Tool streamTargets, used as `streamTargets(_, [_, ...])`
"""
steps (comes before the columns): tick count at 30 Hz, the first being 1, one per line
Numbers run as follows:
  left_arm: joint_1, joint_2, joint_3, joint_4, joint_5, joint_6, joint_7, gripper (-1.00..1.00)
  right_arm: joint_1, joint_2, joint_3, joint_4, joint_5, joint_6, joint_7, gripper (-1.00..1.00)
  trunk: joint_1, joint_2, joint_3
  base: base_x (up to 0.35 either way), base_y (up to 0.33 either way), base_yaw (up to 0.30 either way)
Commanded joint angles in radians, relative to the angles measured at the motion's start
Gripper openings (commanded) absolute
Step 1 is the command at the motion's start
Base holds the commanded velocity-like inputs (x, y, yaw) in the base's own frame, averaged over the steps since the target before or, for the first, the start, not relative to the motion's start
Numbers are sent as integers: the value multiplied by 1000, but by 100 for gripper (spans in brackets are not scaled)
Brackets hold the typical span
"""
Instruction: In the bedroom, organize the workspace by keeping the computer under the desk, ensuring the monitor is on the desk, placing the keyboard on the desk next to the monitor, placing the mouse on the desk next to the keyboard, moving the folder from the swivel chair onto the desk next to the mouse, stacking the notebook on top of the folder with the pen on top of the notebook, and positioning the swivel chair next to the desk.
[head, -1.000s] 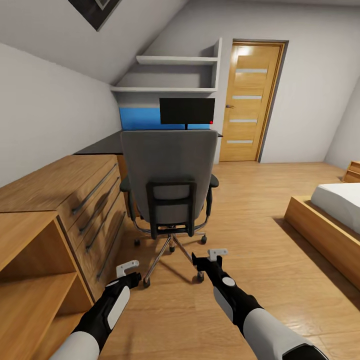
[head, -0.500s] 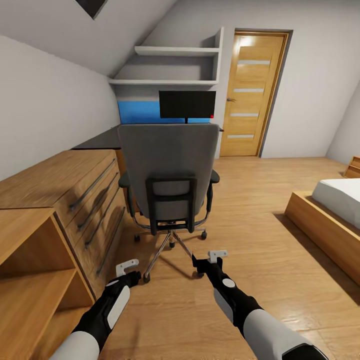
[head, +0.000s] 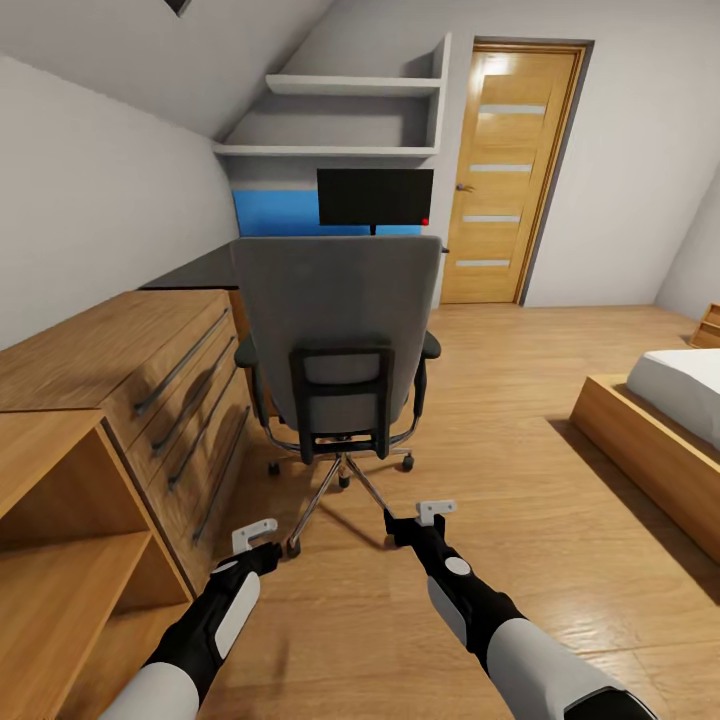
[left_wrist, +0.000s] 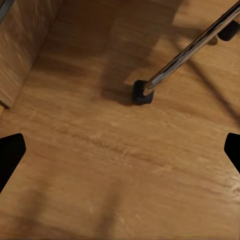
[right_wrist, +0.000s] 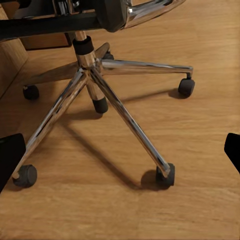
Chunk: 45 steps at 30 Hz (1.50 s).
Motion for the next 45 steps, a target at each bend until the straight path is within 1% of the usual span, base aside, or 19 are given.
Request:
streamTargets(1, [0,1,-4,-2,10,3,9,100,-1,-1,7,2,-10,-5,-1,100,0,0,-1,0,0,0])
streamTargets(17, [0,0,-6,20,8,1,6,100,-1,0,6,3,-10,-5,-1,100,0,0,-1,89,0,0])
streamTargets(26, [0,0,-8,20,7,-2,5,100,-1,0,6,3,-10,-5,0,100,0,0,-1,249,0,0])
streamTargets(29, [0,0,-9,19,7,-16,4,100,-1,0,6,3,-10,-6,0,100,0,0,-1,147,0,0])
streamTargets(31, [0,0,-11,18,7,-43,0,100,-1,0,6,3,-10,-11,-1,100,0,0,-1,83,0,0])
streamTargets(32, [0,0,-14,18,7,-86,-6,100,0,0,7,3,-10,-24,-1,100,0,0,-1,47,0,0])
streamTargets(35, [0,0,-28,18,7,-182,-18,100,0,0,7,3,-8,-57,-1,100,0,0,-1,31,0,0])
streamTargets(36, [0,0,-45,19,7,-250,-23,100,1,0,7,3,-3,-82,-1,100,0,0,-1,16,0,0])
streamTargets(37, [0,0,-55,19,7,-280,-24,100,1,0,7,3,1,-94,-1,100,0,0,-1,12,0,0])
streamTargets(38, [0,0,-81,20,7,-326,-25,100,2,0,7,5,12,-113,-1,100,0,0,-1,8,0,0])
streamTargets(40, [0,0,-109,20,7,-356,-25,100,2,0,7,10,25,-125,-1,100,0,0,-1,6,0,0])
streamTargets(43, [0,1,-143,21,7,-382,-24,100,2,1,7,21,44,-137,-2,100,0,0,-1,3,0,0])
streamTargets(44, [0,1,-168,22,8,-398,-24,100,2,1,7,30,61,-144,-2,100,0,0,-1,1,0,0])
streamTargets(45, [0,1,-172,22,8,-400,-24,100,2,1,7,31,63,-145,-2,100,0,0,-1,9,0,0])
